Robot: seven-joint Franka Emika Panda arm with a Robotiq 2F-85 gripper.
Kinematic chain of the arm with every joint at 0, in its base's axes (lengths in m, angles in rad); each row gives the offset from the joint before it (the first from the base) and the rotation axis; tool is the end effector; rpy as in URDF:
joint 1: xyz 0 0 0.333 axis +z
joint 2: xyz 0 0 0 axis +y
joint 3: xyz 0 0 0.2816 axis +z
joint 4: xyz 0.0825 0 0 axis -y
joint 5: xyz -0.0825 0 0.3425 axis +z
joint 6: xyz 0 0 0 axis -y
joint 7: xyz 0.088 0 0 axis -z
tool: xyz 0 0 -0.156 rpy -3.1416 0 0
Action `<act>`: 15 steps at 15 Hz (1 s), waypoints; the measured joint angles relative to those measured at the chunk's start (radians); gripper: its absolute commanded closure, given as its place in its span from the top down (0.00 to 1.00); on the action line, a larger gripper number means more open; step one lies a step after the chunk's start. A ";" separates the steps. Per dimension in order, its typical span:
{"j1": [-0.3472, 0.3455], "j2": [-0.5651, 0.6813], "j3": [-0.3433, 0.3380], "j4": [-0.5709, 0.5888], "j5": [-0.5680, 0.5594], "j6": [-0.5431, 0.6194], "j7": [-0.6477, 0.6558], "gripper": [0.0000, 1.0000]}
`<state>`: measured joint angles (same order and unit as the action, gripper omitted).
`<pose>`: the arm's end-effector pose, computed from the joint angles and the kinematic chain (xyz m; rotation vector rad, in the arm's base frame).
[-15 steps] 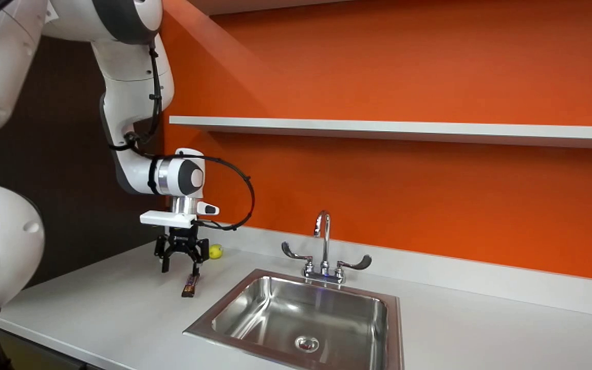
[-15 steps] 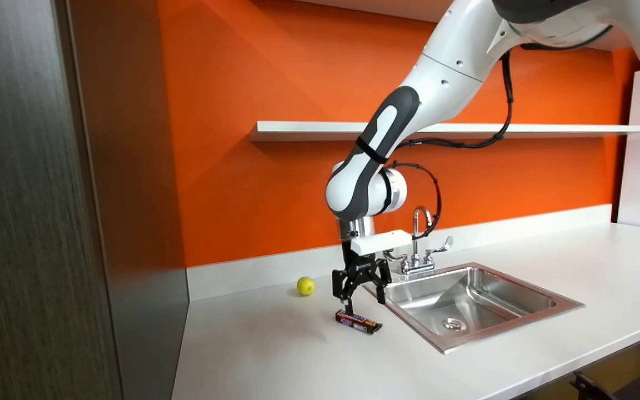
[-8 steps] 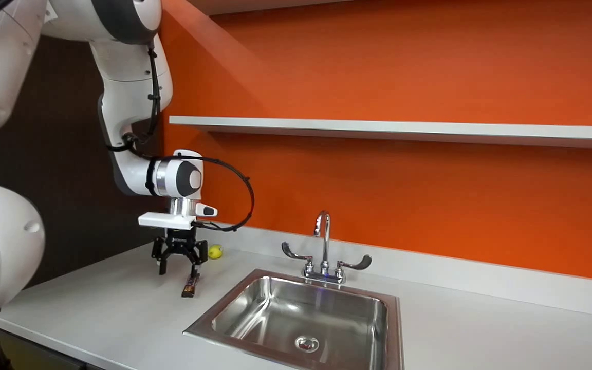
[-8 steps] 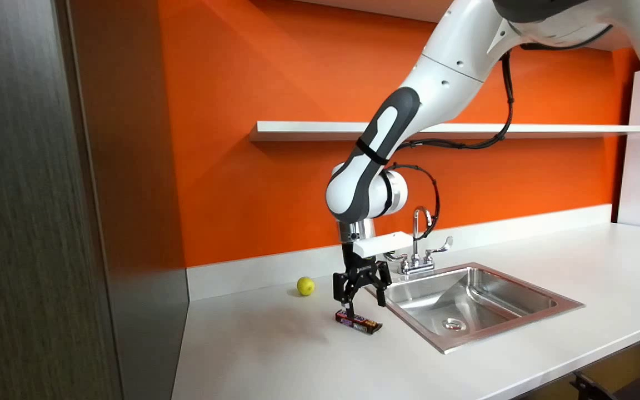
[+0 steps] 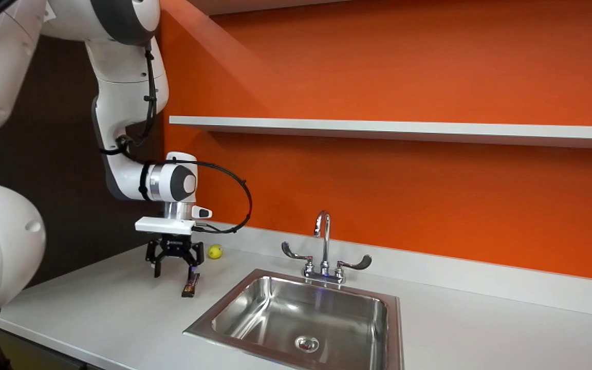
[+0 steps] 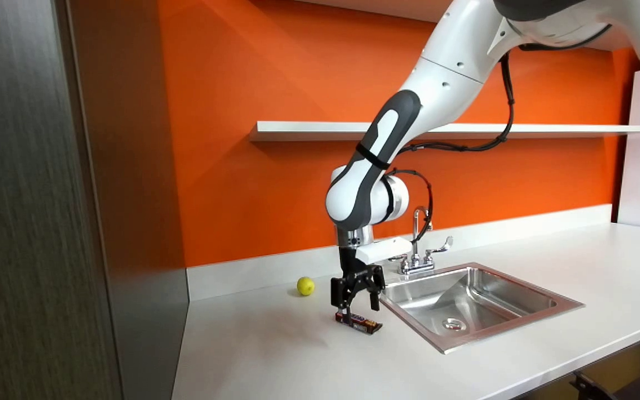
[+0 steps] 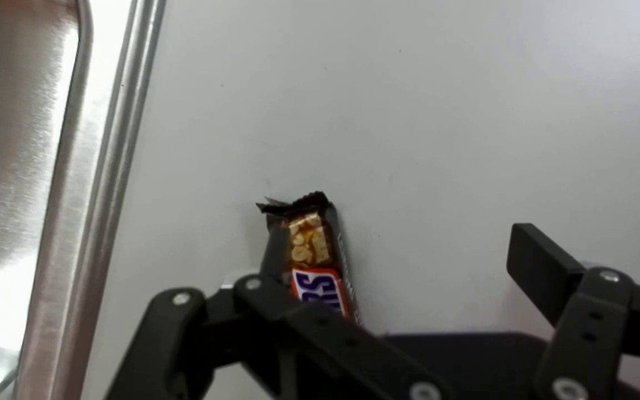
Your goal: Put the brown packet inside the sink.
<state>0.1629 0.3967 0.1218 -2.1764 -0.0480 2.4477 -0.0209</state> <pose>0.4861 0.1446 0.1523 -3.0882 -0.5267 0.1931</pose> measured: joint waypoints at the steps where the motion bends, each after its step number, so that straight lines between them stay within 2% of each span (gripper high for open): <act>1: 0.000 0.000 0.000 0.000 0.000 0.007 -0.002 1.00; 15: 0.000 0.045 -0.014 0.067 -0.047 0.023 -0.003 1.00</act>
<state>0.1629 0.4416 0.1080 -2.1098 -0.0949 2.4707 -0.0238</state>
